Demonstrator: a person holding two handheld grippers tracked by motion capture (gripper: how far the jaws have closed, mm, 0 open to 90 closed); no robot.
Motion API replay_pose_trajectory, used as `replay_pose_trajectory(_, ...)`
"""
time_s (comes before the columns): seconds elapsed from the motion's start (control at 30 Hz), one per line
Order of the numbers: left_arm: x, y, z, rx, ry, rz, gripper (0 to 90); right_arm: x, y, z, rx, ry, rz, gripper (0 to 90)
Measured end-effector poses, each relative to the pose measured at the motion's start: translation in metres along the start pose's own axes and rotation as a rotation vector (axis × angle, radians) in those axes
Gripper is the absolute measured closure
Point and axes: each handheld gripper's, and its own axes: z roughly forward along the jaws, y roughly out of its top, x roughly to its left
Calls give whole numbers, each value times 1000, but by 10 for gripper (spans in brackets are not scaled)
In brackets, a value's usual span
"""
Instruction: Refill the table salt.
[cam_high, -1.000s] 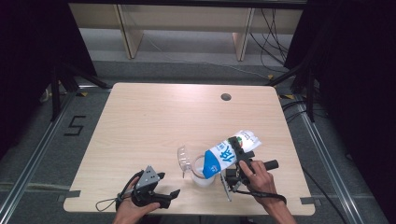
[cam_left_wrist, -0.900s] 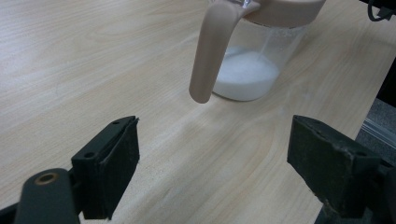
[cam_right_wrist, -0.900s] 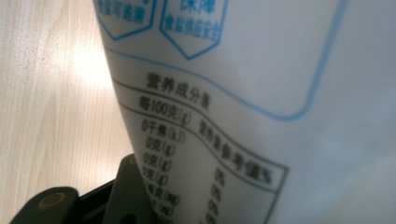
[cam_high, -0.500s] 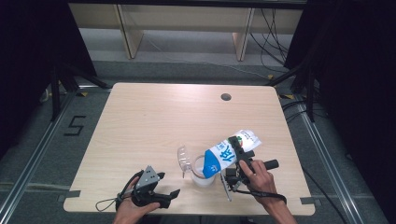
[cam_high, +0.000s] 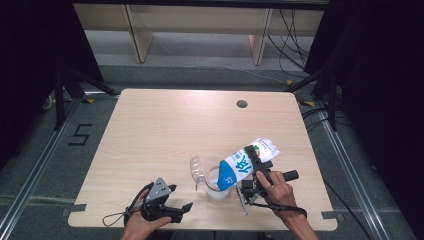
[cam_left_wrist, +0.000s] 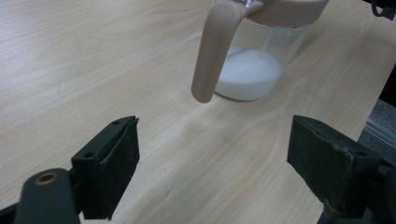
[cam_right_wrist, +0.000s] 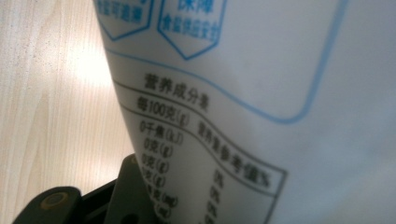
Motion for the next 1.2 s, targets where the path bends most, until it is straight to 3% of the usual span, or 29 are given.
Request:
replay_pose_trajectory(0.07, -1, 0, 1, -6, -1, -19, 164, -2, 0, 1, -16, -10, -24, 580)
replay_pose_trajectory(0.1, 0, -1, 1, -9, -1, -18, 164, -5, -1, 0, 4, -13, -76, 581)
replay_pose_trajectory(0.13, 0, -1, 1, -10, -3, -17, 164, -7, 0, -1, 8, -11, -95, 581)
replay_pose_trajectory(0.27, 1, -1, 1, -8, 0, -20, 164, -4, -1, -1, 2, -10, -58, 584)
replay_pose_trajectory(0.3, 1, -1, 1, -10, -2, -19, 164, -2, 0, 0, -10, -9, -25, 584)
replay_pose_trajectory(0.43, 0, -1, 1, -11, 0, -23, 164, -2, 0, -1, -10, -9, -23, 586)
replay_pose_trajectory(0.57, 1, 0, 1, -6, 3, -23, 164, -2, 0, 0, -13, -9, -34, 587)
replay_pose_trajectory(0.6, 1, 0, 0, -6, 3, -24, 164, -6, -1, -1, 0, -18, -87, 588)
replay_pose_trajectory(0.67, 1, -1, 1, -7, 1, -19, 164, -6, -1, -2, 10, -7, -87, 589)
replay_pose_trajectory(0.7, 0, -1, 1, -7, 0, -19, 164, -6, -1, -2, 6, -9, -80, 590)
replay_pose_trajectory(0.73, 0, -1, 1, -13, -3, -17, 164, -2, 0, -1, -11, -8, -27, 590)
replay_pose_trajectory(0.77, 0, -1, 1, -9, -3, -19, 164, -2, -1, 0, -19, -7, -16, 591)
replay_pose_trajectory(0.83, 0, -1, 1, -9, -2, -18, 164, -2, 0, 0, -17, -7, -21, 591)
replay_pose_trajectory(0.87, 0, -1, 1, -9, -1, -18, 164, -6, -1, -1, -5, -16, -80, 592)
replay_pose_trajectory(0.93, 0, -1, 1, -10, -1, -19, 164, -5, -2, 0, -10, -27, -78, 593)
replay_pose_trajectory(1.0, 0, -1, 1, -13, -2, -17, 164, -5, -1, -1, 6, -4, -74, 592)
replay_pose_trajectory(1.13, 0, -1, 1, -7, 0, -19, 164, -7, -1, 0, -14, -24, -110, 593)
replay_pose_trajectory(1.2, 1, -1, 1, -9, -2, -18, 164, -4, -1, -1, -11, -27, -77, 594)
